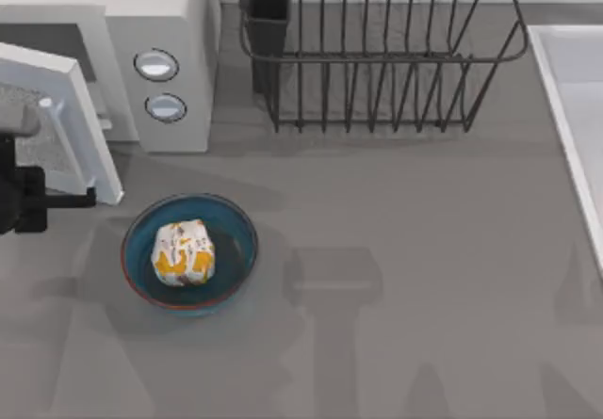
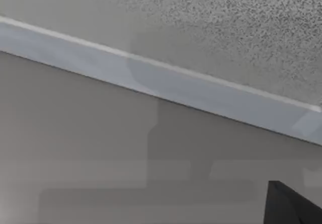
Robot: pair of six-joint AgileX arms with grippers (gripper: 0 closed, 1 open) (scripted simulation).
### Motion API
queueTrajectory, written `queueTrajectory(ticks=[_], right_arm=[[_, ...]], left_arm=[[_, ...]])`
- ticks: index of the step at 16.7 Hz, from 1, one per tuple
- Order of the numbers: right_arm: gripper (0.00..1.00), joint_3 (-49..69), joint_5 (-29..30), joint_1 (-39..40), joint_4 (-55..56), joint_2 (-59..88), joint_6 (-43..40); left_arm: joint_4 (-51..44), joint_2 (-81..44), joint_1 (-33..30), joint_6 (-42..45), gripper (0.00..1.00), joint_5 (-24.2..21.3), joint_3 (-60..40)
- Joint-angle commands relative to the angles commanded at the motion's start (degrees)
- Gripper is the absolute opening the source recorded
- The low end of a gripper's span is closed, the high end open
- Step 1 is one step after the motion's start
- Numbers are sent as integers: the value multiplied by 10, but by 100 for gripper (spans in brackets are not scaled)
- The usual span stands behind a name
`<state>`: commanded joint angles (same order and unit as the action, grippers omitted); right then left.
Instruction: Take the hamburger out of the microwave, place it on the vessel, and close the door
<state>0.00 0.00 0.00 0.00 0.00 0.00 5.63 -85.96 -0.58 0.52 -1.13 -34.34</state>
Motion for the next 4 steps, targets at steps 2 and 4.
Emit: queueTrajectory(ticks=[2,4], right_arm=[[100,0,0,0,0,0,0],[100,0,0,0,0,0,0]], left_arm=[[15,-29,-1,0,0,0,-20],[18,-35,-1,0,0,0,-25]])
